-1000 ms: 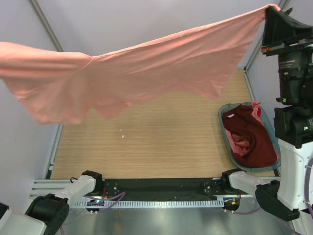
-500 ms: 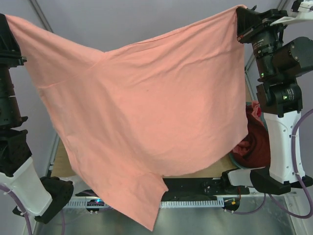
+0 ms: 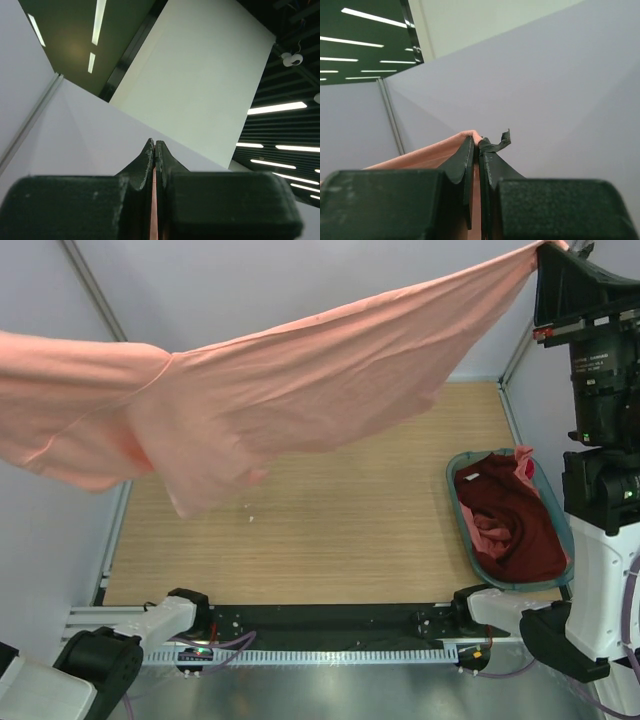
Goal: Fold and stack the t-shirts
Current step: Flatten the tshirt out
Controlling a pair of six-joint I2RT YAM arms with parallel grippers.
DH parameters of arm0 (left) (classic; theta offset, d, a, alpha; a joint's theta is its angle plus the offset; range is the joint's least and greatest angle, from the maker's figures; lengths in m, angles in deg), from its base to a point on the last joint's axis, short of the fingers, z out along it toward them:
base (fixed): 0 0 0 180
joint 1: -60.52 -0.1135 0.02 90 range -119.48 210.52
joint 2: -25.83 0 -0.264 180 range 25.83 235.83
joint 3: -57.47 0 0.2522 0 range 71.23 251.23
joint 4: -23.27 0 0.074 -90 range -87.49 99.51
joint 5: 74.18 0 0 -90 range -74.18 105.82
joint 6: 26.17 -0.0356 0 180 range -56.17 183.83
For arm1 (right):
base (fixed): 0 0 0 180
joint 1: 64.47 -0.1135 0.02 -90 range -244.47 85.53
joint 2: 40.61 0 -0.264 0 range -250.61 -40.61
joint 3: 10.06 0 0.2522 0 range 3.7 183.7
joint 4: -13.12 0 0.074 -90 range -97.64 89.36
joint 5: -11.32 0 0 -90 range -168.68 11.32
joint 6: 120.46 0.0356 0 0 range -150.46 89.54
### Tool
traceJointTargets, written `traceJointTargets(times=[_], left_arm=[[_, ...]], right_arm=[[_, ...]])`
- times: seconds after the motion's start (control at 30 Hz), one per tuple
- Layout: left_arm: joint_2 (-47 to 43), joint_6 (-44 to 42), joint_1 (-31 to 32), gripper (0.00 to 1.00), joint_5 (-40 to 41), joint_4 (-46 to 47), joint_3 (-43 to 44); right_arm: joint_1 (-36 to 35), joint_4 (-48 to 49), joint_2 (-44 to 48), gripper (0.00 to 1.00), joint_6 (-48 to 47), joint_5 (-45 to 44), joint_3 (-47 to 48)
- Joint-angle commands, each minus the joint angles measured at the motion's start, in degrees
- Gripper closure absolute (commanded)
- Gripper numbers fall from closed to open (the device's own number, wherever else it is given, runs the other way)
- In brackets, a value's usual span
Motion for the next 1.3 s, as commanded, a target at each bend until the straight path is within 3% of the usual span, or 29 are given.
traceJointTargets(times=[0.0, 0.17, 0.33, 0.87, 1.27], left_arm=[[0.1, 4.9, 0.0, 0.99, 1.6, 2.9, -0.1], [-0.8, 6.6, 0.0, 0.99, 2.4, 3.8, 0.5], [2.6, 5.8, 3.4, 1.0, 5.6, 4.3, 2.9], [-1.0, 10.3, 4.6, 1.0, 2.5, 4.5, 1.4], [1.6, 5.7, 4.6, 1.0, 3.1, 3.6, -5.8]], right_arm=[[0.3, 9.9, 1.3, 0.99, 3.1, 0.2, 2.3], [0.2, 11.8, -0.9, 0.99, 4.0, 1.5, 10.1], [0.3, 14.9, -3.8, 0.99, 4.1, 0.2, 11.5], [0.2, 16.5, 2.9, 0.99, 9.9, 3.7, 5.3], [0.3, 19.5, 1.8, 0.99, 10.1, 3.0, -5.3]])
